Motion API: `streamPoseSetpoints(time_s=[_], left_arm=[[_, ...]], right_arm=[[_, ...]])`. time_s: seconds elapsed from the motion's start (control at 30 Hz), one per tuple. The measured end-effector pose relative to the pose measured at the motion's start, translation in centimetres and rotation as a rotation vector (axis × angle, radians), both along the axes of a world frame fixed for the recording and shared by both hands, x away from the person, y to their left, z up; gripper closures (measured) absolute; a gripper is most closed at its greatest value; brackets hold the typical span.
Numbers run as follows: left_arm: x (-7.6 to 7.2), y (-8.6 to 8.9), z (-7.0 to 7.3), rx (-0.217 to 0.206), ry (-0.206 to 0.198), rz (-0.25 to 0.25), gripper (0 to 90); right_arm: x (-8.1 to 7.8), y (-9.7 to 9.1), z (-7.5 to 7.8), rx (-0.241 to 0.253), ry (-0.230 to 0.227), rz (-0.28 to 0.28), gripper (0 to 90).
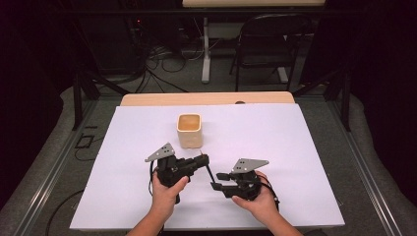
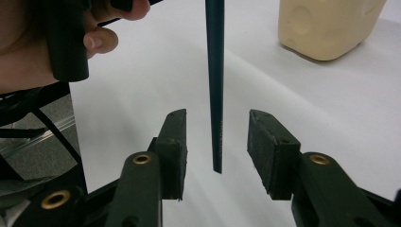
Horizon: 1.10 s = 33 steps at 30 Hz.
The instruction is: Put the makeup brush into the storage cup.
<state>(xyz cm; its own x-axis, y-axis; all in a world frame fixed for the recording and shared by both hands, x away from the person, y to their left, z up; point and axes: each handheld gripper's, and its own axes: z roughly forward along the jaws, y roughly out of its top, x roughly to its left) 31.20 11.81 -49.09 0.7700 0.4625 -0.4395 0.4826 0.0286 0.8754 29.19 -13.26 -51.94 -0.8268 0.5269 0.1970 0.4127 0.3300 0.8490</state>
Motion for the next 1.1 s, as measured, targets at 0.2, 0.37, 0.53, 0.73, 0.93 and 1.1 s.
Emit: streamPoseSetpoints(time_s=[0.2,0.37,0.53,0.73,0.93,1.1], left_arm=[[-0.1,0.1,0.2,0.029,-0.028,0.017,83.4],[-0.2,0.2,0.3,0.045,-0.042,0.036,83.4],[-0.2,0.5,0.4,0.057,-0.062,0.052,83.4],[-0.2,0.9,0.5,0.074,-0.079,0.074,83.4],[-0.2,1.1,0.7,0.115,-0.111,0.114,83.5],[-0.3,1.1,0.8,0.162,-0.148,0.147,83.4]], right_arm=[[0.0,-0.1,-0.1,0.001,-0.003,-0.01,55.9],[0.1,-0.2,-0.1,-0.001,-0.004,-0.014,54.3],[0.1,-0.4,-0.2,0.003,-0.002,-0.016,54.2],[0.2,-0.6,-0.2,0.005,0.001,-0.027,54.0],[0.3,-0.8,-0.3,0.006,0.002,-0.033,51.2],[0.4,-0.8,-0.4,0.006,0.001,-0.04,50.9]])
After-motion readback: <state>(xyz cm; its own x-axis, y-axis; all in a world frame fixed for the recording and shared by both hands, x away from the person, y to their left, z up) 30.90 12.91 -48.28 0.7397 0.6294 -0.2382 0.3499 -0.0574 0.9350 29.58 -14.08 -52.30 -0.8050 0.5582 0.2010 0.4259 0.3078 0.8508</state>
